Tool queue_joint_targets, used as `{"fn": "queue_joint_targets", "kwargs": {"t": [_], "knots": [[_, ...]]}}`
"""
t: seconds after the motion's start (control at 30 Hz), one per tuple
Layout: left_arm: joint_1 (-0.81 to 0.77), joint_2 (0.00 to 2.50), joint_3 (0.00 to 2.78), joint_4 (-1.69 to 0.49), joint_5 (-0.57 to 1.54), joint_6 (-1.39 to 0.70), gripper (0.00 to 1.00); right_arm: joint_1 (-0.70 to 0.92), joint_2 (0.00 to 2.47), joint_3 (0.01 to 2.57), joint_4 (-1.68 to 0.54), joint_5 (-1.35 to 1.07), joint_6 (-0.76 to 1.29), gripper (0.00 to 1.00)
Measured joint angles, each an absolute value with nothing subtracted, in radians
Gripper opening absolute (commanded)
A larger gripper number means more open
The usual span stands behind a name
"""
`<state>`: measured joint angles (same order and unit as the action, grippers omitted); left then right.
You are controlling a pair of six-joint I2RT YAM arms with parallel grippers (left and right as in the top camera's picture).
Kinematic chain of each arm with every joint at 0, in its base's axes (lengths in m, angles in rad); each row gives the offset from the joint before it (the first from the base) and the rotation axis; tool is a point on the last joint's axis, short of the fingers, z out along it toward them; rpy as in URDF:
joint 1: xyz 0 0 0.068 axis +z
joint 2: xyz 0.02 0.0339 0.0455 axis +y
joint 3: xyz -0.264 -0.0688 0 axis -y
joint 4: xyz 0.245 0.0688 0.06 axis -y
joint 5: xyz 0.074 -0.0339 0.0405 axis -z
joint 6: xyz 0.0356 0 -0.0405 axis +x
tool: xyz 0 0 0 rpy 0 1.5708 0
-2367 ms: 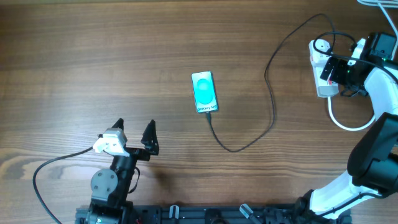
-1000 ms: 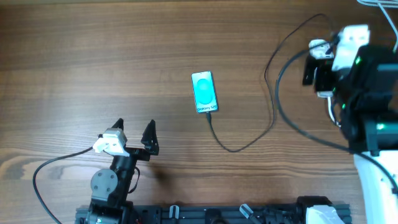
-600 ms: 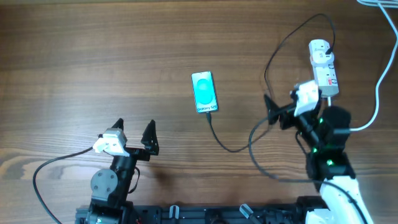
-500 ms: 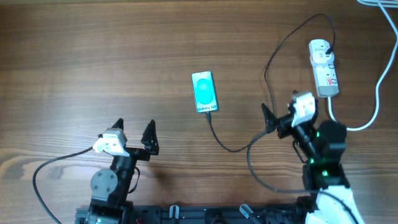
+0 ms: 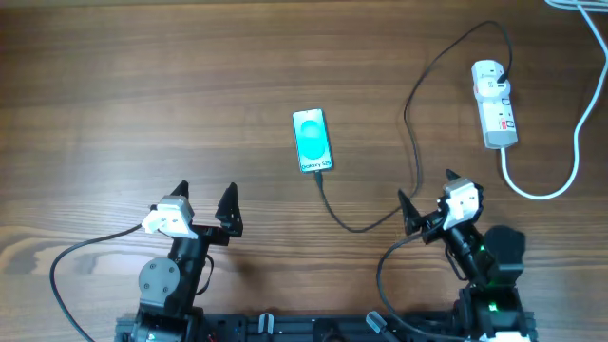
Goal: Plug charger to phone and switch on socket
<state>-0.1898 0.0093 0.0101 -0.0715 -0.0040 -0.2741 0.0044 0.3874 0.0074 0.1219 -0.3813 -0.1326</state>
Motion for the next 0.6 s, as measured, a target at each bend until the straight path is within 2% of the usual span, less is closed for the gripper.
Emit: {"fn": "queue_joint_targets", "kwargs": {"t": [0.07, 0.23, 0.6], "knots": [[-0.19, 0.009, 0.01, -0.071, -0.004, -0.274, 1.0, 0.004, 0.261, 0.006, 0.033, -0.381, -0.133, 1.0], [-0.19, 0.009, 0.01, -0.072, -0.004, -0.274, 1.0, 0.004, 0.035, 0.006, 0.032, -0.381, -0.133, 1.0], [-0.19, 0.009, 0.01, -0.072, -0.004, -0.274, 1.0, 0.032, 0.017, 0.006, 0.028, -0.373, -0.133, 1.0]]}}
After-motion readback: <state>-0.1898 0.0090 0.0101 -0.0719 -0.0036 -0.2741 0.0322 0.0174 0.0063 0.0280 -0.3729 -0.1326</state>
